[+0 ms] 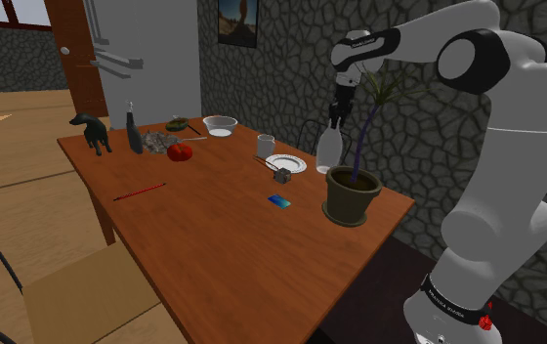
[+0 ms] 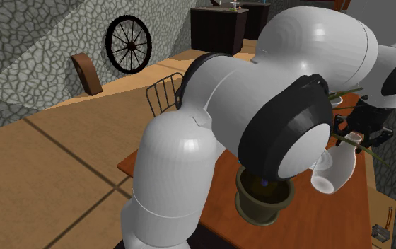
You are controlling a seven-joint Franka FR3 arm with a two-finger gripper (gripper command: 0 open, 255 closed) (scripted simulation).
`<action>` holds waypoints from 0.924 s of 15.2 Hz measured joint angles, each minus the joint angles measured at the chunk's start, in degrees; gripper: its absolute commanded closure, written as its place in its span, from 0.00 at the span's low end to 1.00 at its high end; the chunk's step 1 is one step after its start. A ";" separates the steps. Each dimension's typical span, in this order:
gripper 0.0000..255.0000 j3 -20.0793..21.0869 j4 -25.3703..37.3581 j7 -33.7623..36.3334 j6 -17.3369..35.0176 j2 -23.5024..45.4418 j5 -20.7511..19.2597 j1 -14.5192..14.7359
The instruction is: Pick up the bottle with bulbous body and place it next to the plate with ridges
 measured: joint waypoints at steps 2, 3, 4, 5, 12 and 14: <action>1.00 0.02 -1.78 0.03 1.65 -0.13 -0.01 0.03; 1.00 -0.01 -2.20 -0.05 2.27 0.08 0.01 -0.02; 1.00 -0.01 -2.55 -0.06 2.63 0.09 0.01 -0.03; 1.00 -0.01 -2.69 -0.06 2.82 0.13 0.02 -0.03; 0.00 -0.01 -2.86 -0.06 3.02 0.11 0.02 -0.03; 0.00 -0.01 -2.85 -0.06 3.02 0.11 0.02 -0.03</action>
